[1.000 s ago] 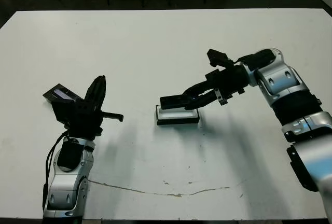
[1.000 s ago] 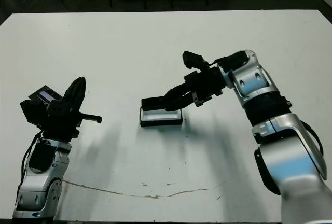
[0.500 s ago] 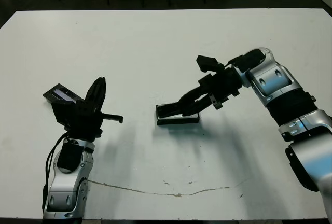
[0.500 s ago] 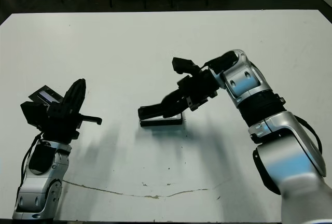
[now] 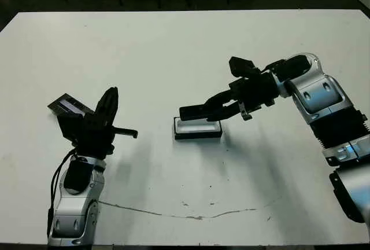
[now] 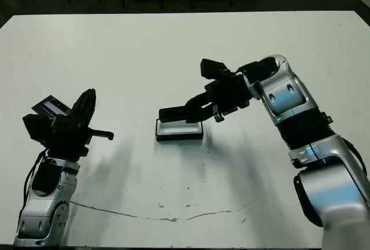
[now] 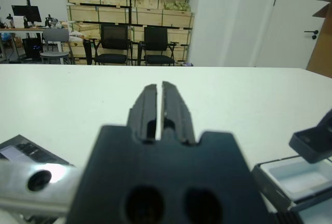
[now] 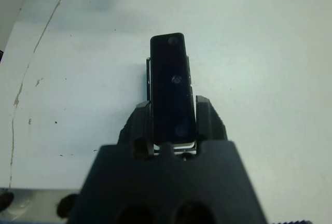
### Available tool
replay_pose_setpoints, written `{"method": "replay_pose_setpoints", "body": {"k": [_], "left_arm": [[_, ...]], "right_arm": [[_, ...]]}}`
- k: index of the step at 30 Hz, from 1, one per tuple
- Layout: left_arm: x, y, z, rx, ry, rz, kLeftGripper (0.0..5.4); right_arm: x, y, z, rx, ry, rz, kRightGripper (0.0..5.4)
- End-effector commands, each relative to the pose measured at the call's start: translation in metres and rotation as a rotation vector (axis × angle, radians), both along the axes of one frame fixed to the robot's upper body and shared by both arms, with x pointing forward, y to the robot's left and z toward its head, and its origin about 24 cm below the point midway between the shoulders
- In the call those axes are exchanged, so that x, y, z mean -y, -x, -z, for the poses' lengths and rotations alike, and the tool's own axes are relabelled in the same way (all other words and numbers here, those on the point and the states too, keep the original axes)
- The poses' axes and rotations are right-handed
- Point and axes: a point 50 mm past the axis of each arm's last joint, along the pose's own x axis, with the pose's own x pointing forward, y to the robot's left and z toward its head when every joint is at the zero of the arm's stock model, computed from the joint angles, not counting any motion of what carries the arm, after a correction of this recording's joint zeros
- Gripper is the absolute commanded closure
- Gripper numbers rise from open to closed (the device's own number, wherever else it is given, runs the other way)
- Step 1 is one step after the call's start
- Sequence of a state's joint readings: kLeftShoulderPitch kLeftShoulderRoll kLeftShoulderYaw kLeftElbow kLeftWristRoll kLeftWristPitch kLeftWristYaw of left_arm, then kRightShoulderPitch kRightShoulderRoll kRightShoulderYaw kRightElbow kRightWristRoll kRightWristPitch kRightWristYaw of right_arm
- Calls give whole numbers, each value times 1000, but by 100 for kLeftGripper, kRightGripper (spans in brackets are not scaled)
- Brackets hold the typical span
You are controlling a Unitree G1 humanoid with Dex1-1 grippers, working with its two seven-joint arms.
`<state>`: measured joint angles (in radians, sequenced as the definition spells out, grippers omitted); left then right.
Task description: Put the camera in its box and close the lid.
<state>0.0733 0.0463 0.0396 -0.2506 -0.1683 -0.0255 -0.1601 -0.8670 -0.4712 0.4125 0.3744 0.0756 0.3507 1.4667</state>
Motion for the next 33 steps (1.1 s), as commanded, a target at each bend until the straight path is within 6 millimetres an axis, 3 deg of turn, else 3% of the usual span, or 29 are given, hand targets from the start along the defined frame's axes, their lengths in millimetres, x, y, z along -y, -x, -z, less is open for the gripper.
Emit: {"method": "replay_pose_setpoints", "body": {"k": [1, 21, 33], "left_arm": [[-2, 2, 5, -30, -18, -1, 540], [-2, 2, 5, -27, -16, 0, 540], [-1, 3, 6, -28, -12, -3, 540]], "right_arm": [[8, -1, 2, -18, 50, 29, 472], [10, -4, 18, 15, 177, -4, 472], [7, -2, 17, 8, 182, -19, 472]]}}
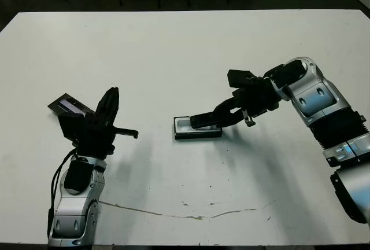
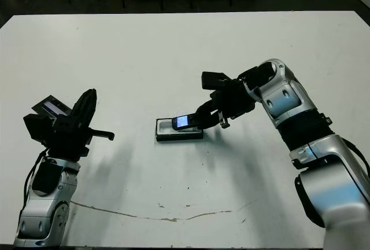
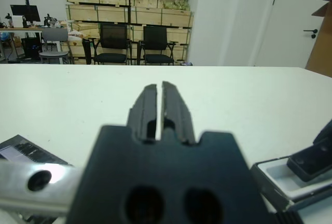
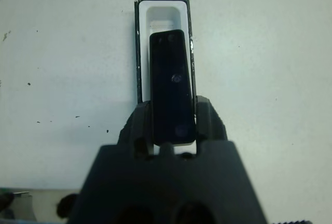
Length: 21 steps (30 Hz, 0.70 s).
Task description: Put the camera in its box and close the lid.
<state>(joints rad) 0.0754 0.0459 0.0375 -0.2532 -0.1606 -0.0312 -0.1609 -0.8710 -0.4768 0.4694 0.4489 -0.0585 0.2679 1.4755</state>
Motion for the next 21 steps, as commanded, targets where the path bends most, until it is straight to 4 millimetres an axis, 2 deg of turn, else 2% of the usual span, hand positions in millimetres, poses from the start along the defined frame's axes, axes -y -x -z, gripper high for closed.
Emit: {"method": "replay_pose_setpoints", "body": {"k": [1, 21], "left_arm": [[-1, 2, 7, -35, -1, -4, 540], [0, 4, 8, -33, -3, -7, 540]], "right_arm": [[-1, 1, 0, -19, 11, -6, 472], [-10, -1, -1, -36, 30, -50, 472]]}}
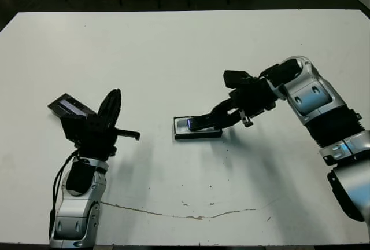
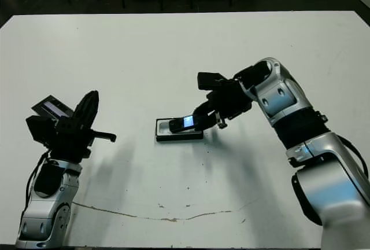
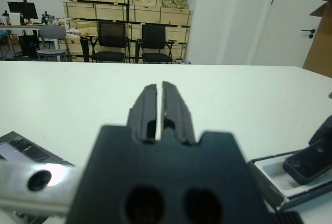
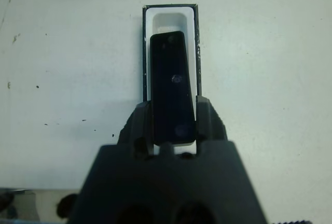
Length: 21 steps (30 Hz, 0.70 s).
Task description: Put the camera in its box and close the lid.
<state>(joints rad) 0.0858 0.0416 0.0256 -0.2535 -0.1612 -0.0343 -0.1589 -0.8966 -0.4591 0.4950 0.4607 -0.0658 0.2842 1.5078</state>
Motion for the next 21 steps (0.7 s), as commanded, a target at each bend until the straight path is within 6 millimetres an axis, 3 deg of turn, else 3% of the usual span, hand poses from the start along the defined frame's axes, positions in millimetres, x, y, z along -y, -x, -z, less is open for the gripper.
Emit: {"method": "replay_pose_setpoints", "body": {"k": [1, 21], "left_arm": [[-2, 3, 6, -25, -11, -16, 540], [0, 5, 7, -41, 6, -21, 540]], "right_arm": [[-3, 0, 0, 5, 12, -28, 472], [-32, -1, 5, 33, 124, -178, 472]]}}
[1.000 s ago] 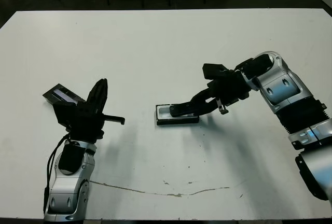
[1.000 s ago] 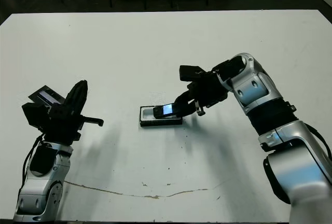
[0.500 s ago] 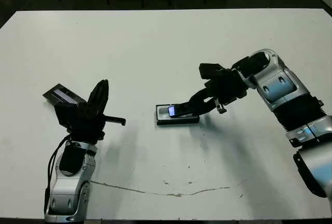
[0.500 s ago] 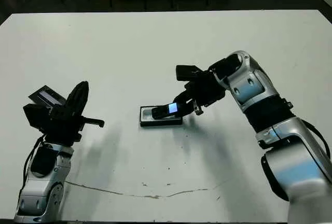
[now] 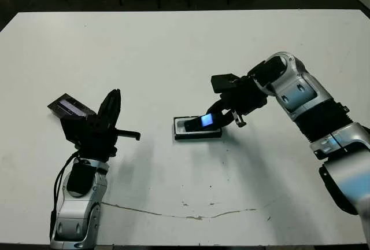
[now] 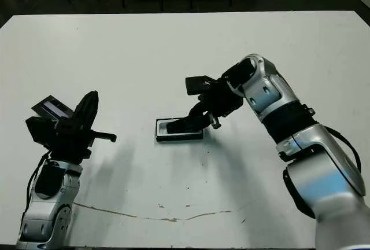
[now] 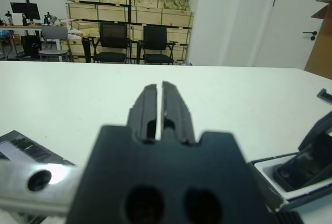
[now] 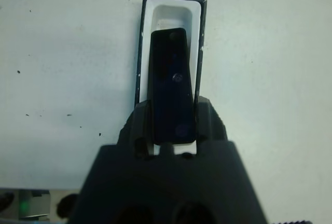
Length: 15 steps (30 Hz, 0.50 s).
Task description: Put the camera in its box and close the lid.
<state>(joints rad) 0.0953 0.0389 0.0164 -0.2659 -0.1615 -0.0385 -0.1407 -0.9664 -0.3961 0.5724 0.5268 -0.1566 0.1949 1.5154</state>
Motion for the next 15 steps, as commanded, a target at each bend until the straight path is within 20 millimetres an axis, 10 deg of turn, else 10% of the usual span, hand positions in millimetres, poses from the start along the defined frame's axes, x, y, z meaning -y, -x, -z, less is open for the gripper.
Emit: {"method": "replay_pose_setpoints", "body": {"k": [1, 15], "left_arm": [[-1, 3, 8, -47, -3, -11, 540], [-1, 3, 8, -49, 6, -15, 540]], "right_arm": [[-12, 5, 6, -20, 18, -66, 472], [-27, 11, 11, 7, 32, -112, 472]]}}
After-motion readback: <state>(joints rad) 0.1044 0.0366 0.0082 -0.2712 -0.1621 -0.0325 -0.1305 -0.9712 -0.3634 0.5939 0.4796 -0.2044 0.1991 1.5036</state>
